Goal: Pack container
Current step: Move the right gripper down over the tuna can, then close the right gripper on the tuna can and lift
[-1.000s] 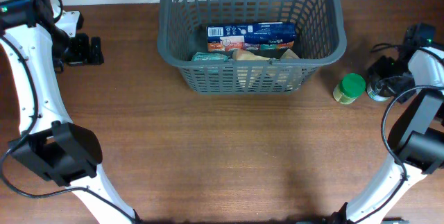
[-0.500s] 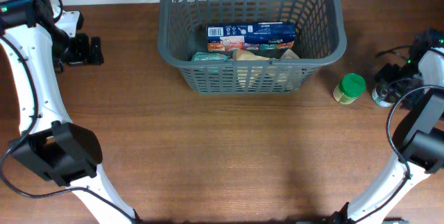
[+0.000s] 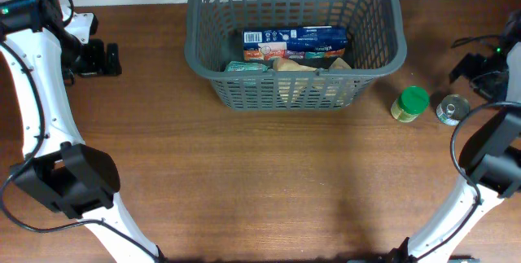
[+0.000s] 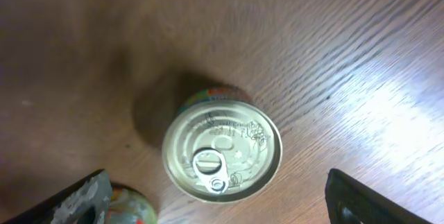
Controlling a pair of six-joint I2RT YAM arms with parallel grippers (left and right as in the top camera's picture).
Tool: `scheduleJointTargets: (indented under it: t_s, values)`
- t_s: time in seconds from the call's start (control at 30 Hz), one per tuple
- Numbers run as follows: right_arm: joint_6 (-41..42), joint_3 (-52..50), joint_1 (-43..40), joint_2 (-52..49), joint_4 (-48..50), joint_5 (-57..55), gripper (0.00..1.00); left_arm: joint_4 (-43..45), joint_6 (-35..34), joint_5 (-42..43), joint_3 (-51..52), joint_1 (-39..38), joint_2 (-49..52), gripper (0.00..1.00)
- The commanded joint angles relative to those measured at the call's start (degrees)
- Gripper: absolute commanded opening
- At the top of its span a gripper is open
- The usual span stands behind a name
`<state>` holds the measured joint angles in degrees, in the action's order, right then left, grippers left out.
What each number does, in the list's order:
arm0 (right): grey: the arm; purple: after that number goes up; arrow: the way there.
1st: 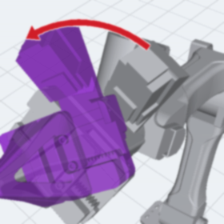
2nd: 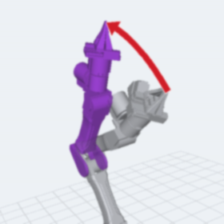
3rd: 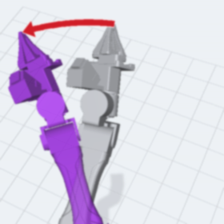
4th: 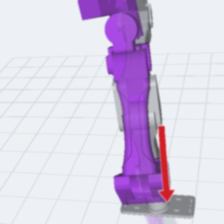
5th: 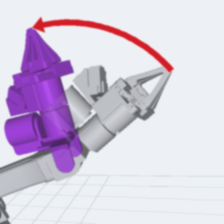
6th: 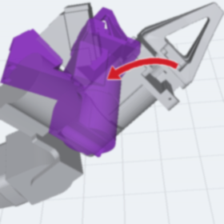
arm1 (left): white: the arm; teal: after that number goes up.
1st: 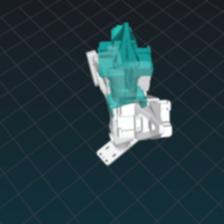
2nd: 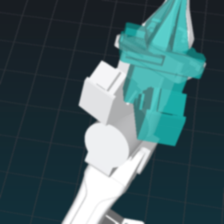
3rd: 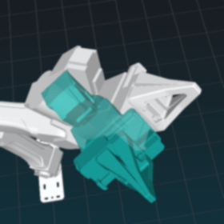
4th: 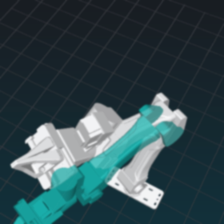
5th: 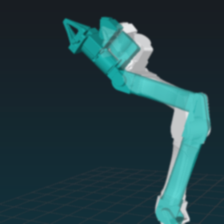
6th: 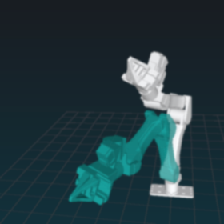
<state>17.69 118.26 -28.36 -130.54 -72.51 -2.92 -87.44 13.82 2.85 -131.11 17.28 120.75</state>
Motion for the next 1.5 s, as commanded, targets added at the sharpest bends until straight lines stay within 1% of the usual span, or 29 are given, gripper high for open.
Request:
scheduleJointTargets:
  t_s: [0.0, 0.57, 1.07, 1.3, 1.47]
  values:
    - [0.3, 0.7, 0.2, -3.1, -0.8, 0.4, 0.91, 0.0, -0.7, 0.9, 0.3, 0.2, -0.4, 0.99]
    - [0.6, 0.6, 0.2, -10.1, -0.1, 1.2, 0.91, 0.0, -0.7, 0.8, 0.3, 0.2, -0.4, 0.99]
    - [0.5, 0.0, 0.2, -10.6, 2.3, 1.0, 0.91, 0.0, -0.7, 0.8, 0.3, 0.2, -0.4, 0.99]
    - [-1.6, -2.7, 0.2, -10.6, 3.3, 1.0, 0.92, 0.0, -0.7, 0.8, 0.3, 0.2, -0.4, 0.99]
    - [-4.2, -3.6, 0.2, -10.6, 3.7, 3.2, 0.91, 0.0, -0.7, 0.8, 0.3, 0.2, -0.4, 0.99]
